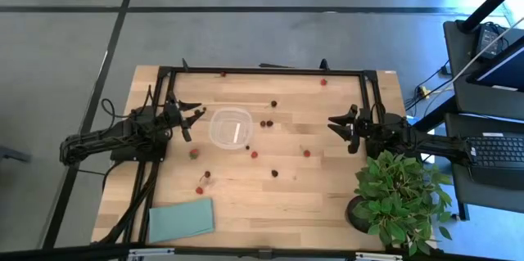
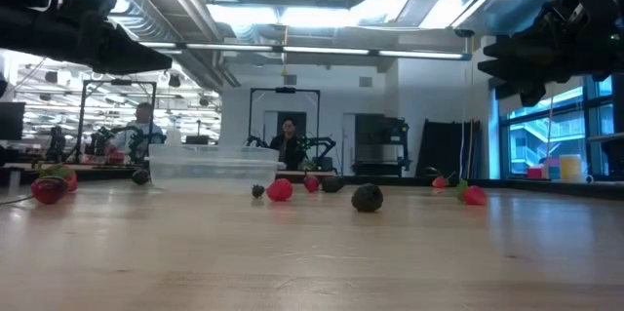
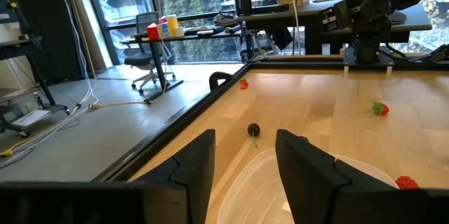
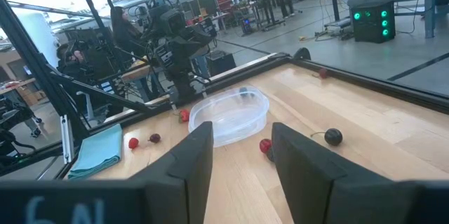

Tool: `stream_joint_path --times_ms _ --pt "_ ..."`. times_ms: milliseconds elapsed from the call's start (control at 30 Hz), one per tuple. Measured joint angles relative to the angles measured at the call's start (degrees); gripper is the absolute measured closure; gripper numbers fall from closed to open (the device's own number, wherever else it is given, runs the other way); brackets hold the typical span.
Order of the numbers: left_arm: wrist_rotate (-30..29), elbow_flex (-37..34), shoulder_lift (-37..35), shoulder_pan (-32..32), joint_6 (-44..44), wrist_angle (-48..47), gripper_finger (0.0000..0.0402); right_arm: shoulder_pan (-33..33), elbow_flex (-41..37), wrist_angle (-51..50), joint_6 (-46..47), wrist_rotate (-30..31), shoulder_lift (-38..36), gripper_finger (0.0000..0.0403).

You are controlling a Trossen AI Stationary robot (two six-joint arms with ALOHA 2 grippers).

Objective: Pick and placing Produce into tupperware

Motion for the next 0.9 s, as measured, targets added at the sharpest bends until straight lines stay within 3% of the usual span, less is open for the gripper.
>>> stream_joint_path --times_ms 900 --pt "0.0 0.0 0.0 0.0 0.0 0.0 0.0257 0.0 0.0 0.6 0.0 0.1 0.0 0.0253"
